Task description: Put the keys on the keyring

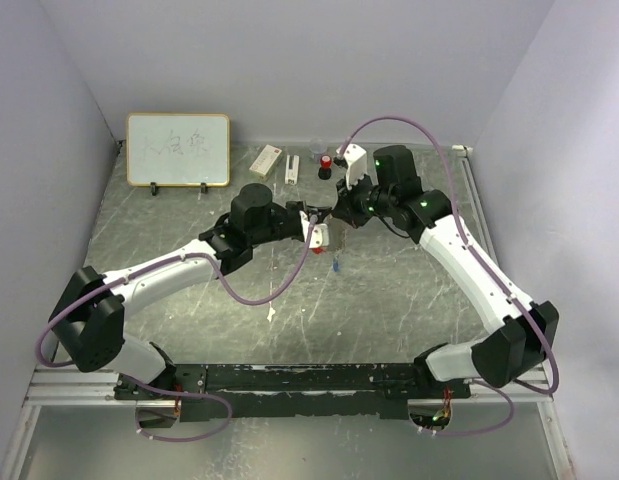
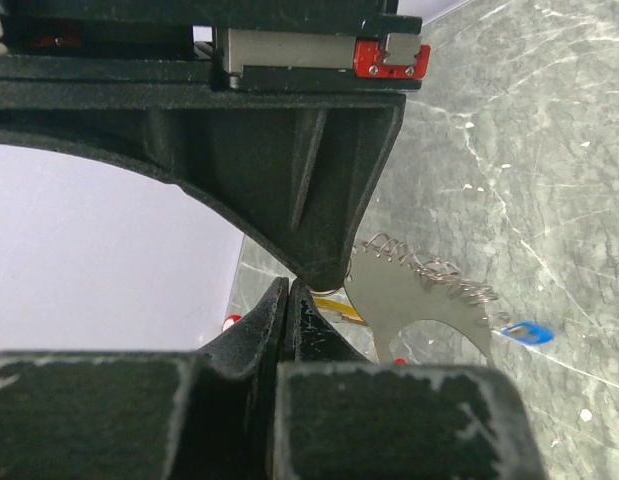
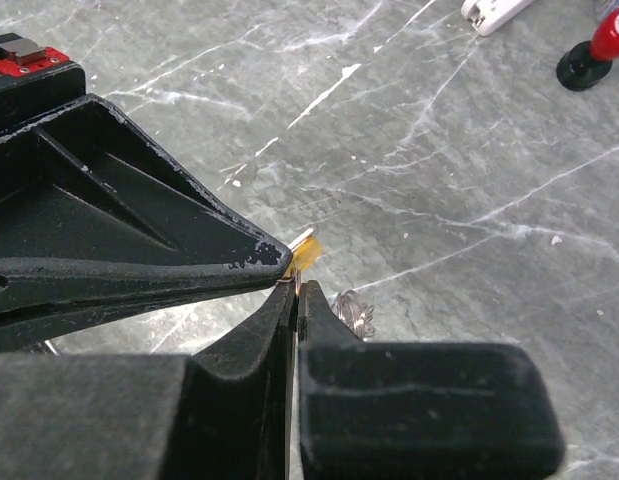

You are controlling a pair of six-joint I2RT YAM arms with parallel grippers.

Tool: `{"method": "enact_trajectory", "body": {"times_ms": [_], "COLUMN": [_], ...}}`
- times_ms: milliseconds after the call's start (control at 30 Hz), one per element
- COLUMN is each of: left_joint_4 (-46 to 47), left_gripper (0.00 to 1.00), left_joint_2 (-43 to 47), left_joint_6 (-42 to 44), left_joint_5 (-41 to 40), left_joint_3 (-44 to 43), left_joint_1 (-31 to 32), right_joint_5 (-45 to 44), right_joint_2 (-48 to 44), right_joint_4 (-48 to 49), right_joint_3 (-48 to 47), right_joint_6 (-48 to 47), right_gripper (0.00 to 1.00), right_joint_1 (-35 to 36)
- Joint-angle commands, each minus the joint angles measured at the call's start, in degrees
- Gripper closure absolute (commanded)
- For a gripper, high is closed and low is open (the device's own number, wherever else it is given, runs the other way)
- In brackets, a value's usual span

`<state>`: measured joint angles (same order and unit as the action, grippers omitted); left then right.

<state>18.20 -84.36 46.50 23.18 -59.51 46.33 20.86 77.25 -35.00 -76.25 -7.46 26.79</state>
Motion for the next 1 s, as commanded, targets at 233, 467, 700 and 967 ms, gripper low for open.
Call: {"method": "enact_trajectory", "body": {"times_ms": [233, 467, 700, 967], "left_joint_4": [5.65, 6.31, 6.80, 6.38], "left_gripper": [0.93, 0.93, 0.93, 0.93], "left_joint_2": [0.82, 1.41, 2.66, 3.48], "left_joint_6": [2.83, 1.67, -0.48, -2.41], "left_joint_5": [3.64, 1.40, 0.01, -0.12], "left_joint_3": [-1.25, -0.64, -0.16, 0.26], "left_joint_1": [-0.16, -0.17, -0.11, -0.14], "right_joint_5": [0.52, -2.32, -9.17, -7.20], "right_joint_2": [5.27, 1.96, -11.01, -20.96], "right_joint_4": [-9.15, -3.26, 12.04, 25.78], "right_joint_3": [-3.82, -1.12, 9.09, 23.46], "right_joint_6": [0.29, 1.59, 4.74, 4.05], "right_gripper": [1.00, 0.72, 0.55, 0.55], "right_joint_1": [-0.09, -0.14, -0.22, -0.25]}}
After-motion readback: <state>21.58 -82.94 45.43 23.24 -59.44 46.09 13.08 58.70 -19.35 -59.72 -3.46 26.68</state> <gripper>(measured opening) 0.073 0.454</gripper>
